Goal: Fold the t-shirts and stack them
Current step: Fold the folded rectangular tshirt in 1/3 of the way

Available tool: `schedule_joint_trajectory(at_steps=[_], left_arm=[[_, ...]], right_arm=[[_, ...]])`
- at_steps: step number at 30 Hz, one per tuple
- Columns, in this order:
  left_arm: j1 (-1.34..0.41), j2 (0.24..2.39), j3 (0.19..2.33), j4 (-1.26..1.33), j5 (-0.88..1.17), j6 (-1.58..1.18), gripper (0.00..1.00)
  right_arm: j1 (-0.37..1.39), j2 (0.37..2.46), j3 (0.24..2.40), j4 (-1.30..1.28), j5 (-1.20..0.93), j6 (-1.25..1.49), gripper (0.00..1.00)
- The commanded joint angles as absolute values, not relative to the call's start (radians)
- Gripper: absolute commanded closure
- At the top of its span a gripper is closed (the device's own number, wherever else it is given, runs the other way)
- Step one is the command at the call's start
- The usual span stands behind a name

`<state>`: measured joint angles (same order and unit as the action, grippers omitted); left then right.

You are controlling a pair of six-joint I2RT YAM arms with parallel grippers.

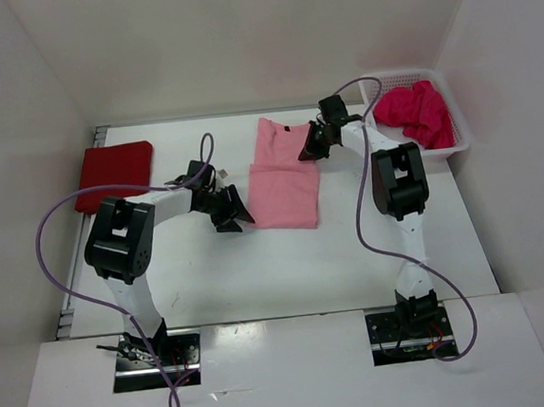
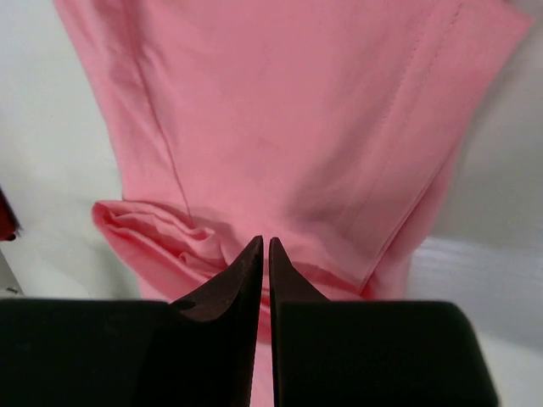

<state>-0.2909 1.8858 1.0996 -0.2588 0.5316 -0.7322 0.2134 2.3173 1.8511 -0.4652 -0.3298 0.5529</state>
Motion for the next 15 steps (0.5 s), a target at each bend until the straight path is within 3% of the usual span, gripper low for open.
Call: schedule_joint_trajectory(at_steps=[1,3,7,11,15], left_arm=[[-0.278,1.896,1.1,-0.236,0.558,-0.704,0.4],[-0.278,1.896,1.089,-0.236,0.558,-0.695,0.4],[-0.278,1.916,1.08,-0.225,0.568,-0.706,0.43],[-0.278,1.928,1.08,-0.204,0.557,-0.725,0.49],[-0.278,1.928,1.08,-0.192,0.522,-0.746,0.53]], right_arm=[[0.218,2.163,1.832,-0.449,-0.315,0.549,0.89],[0.209,2.085,1.784,-0.431,-0.295,0.539,0.82],[0.209,1.962,1.632,-0.374,-0.31,0.549,0.79],[0.218,1.948,1.513,-0.342,-0.408,0.56,0.94],[0.218,2.023,1.518,-0.362,-0.431,0.551,1.0]])
